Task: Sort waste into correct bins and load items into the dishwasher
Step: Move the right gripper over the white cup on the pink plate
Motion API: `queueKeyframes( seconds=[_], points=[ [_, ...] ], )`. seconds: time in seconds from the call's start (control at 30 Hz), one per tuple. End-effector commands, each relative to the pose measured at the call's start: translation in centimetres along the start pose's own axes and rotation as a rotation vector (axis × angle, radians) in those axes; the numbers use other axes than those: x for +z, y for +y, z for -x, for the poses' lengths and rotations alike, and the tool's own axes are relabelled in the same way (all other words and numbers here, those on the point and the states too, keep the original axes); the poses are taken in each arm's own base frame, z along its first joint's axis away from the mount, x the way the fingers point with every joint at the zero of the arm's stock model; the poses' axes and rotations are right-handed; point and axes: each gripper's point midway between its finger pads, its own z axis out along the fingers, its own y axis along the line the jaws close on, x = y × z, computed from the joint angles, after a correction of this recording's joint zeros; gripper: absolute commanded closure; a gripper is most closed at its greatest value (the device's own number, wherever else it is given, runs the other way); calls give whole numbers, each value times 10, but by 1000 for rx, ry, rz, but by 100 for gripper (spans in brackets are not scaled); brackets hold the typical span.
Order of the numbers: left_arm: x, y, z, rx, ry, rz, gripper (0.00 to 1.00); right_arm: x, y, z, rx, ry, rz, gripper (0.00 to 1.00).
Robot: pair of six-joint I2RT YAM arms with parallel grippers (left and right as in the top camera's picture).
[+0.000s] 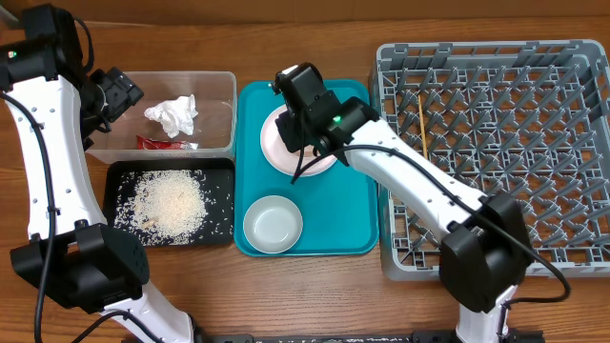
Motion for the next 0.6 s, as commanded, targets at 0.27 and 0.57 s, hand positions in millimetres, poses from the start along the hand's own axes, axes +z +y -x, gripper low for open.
queueKeyframes(
  seconds=[0.27, 0.57],
  points=[
    [-3, 1, 2, 14, -16, 5, 0, 37, -17, -16, -9, 60, -98, 71],
    [-3, 1, 2, 14, -15, 5, 0, 37, -22, -18, -10, 63, -127, 72]
  ],
)
